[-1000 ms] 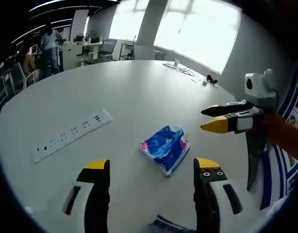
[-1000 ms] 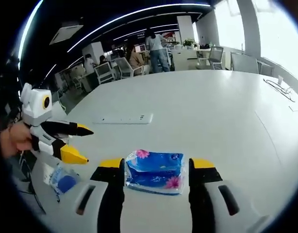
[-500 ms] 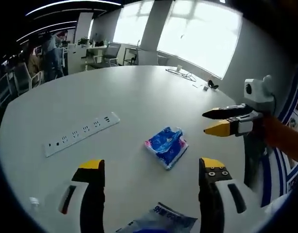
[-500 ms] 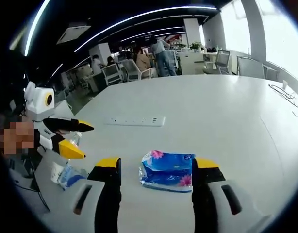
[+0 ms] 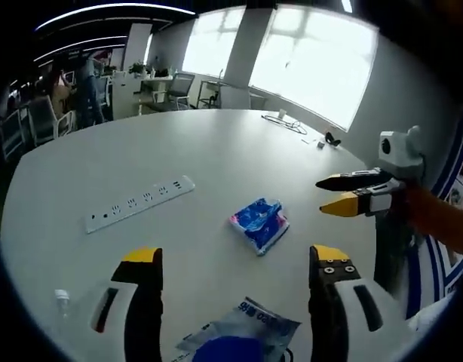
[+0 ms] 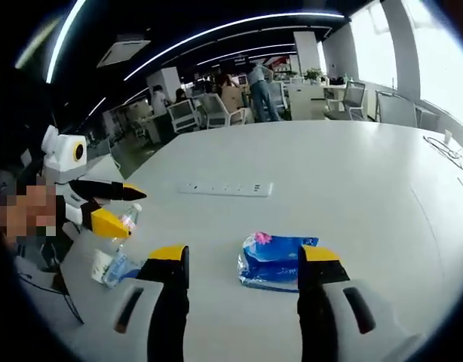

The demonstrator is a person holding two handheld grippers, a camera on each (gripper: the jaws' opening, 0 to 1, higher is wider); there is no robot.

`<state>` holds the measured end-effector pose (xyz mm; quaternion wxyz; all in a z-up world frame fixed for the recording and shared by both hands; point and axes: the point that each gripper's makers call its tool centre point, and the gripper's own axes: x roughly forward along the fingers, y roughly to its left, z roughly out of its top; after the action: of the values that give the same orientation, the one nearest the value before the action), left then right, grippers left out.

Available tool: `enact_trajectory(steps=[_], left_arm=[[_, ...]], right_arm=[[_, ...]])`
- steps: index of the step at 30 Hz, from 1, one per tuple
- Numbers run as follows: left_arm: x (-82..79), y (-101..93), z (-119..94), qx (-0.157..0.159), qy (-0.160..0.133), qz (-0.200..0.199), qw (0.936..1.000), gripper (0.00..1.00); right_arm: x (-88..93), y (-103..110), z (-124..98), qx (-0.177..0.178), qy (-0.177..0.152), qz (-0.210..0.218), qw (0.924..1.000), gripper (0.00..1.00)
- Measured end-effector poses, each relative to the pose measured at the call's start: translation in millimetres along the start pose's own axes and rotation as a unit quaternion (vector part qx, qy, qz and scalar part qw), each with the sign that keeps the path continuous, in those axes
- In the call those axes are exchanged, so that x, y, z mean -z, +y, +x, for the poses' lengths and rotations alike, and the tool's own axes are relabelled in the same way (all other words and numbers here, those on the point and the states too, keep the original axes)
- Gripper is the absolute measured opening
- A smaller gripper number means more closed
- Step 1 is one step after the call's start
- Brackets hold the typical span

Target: Arrange the tabletop items into an orderly group along one side of the table until the central work area is clear of visible clutter.

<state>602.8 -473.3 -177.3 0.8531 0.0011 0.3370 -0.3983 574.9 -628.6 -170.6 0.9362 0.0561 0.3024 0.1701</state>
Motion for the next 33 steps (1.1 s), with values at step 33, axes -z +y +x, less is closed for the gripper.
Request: enact_trajectory(steps=[33], left_arm=[[70.4, 49.4, -105.6, -0.061, 0.019, -0.039, 0.9972, 0.77]], right_arm=[[30.8, 83.7, 0.7, -0.047, 0.020, -0.008, 0.9986, 0.55]])
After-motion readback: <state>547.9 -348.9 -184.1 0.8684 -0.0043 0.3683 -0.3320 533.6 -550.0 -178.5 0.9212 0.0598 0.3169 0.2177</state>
